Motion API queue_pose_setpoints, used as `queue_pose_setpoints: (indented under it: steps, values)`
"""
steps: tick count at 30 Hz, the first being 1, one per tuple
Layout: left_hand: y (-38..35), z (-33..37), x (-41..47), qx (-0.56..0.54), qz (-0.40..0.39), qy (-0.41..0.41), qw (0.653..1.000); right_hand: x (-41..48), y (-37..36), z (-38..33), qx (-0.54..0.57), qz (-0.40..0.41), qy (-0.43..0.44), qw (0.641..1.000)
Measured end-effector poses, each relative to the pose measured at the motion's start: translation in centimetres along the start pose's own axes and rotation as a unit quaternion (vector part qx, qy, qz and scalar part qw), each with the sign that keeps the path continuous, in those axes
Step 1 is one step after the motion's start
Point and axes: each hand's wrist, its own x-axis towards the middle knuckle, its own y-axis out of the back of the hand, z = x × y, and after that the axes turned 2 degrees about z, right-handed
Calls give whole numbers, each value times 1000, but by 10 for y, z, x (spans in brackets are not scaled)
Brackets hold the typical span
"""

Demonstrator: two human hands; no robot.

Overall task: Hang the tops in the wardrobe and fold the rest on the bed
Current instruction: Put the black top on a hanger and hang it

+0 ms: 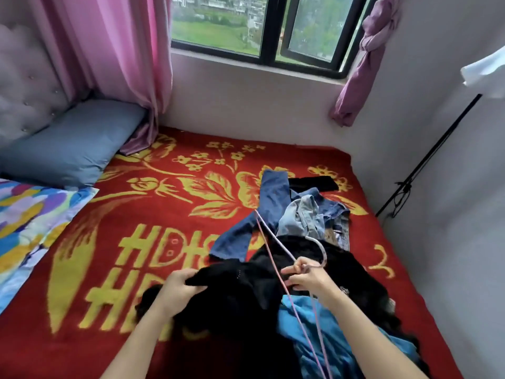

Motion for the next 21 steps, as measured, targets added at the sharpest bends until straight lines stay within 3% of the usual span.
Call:
queue_pose_setpoints:
  steps: [6, 9, 12, 21]
  values:
    - [11, -82, -34, 116, 24, 124, 985, 12, -49, 76, -65, -23, -127, 990]
    - [18, -116, -53, 176, 29, 198, 964, 16, -67, 95, -115, -36, -128, 984]
    - [17, -132, -69, 206, 30, 218, 954, 20, -81, 102, -168, -55, -122, 977]
    - [31, -130, -92, 76, 184, 243, 949, 54, -129, 85, -253, -101, -38, 961]
